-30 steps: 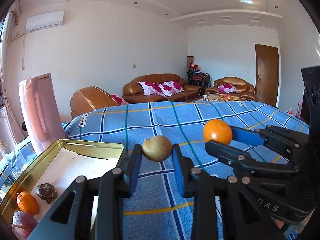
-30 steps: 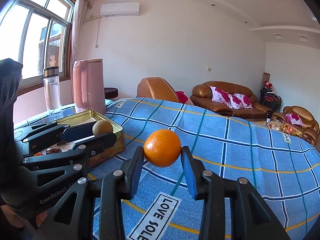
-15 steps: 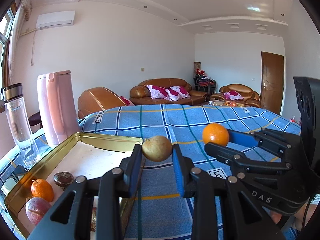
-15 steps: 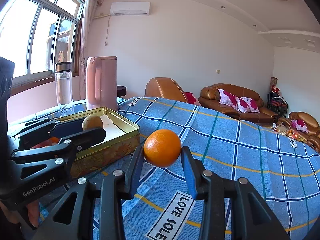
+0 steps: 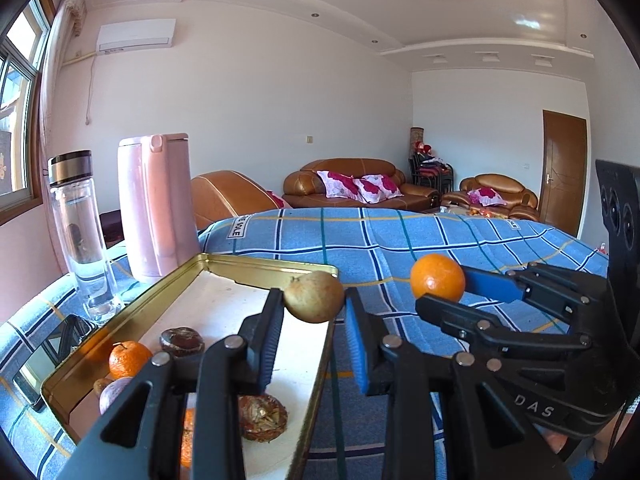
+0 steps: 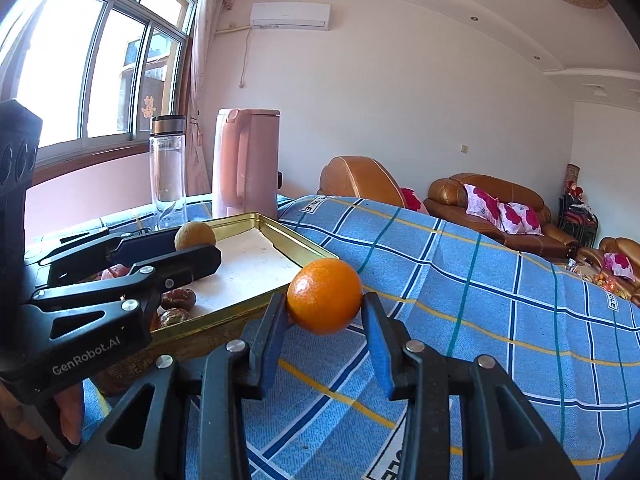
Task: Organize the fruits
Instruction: 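Carry the tan fruit toward the tray while the right tool carries the orange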
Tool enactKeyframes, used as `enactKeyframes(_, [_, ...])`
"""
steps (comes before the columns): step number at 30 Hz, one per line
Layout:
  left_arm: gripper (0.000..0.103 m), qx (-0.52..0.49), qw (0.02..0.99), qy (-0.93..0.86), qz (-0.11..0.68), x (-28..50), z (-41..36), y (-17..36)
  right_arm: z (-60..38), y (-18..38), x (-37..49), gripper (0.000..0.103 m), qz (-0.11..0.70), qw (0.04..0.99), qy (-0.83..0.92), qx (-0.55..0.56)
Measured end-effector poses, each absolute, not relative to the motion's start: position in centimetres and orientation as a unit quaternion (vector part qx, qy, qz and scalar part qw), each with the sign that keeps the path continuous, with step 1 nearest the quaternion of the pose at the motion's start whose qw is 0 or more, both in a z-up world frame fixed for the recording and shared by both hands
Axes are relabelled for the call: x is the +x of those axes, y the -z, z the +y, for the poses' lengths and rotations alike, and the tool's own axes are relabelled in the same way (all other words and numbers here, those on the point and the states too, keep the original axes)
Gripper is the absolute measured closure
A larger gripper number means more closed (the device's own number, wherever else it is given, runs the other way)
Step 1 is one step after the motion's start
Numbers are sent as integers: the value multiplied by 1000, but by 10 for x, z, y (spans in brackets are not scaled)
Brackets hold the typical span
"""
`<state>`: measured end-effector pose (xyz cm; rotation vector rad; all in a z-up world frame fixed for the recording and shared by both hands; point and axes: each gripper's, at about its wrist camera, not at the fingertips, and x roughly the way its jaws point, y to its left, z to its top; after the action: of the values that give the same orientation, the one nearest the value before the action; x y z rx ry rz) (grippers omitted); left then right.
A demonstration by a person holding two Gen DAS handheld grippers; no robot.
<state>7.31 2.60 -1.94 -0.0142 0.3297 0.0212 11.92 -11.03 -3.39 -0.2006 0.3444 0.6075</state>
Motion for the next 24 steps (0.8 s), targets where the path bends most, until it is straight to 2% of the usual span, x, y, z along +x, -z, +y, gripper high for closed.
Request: enactKeyframes(24, [71,-16,984,-66,167,45,78,18,-55,22,96,63,159,913,-359,-110])
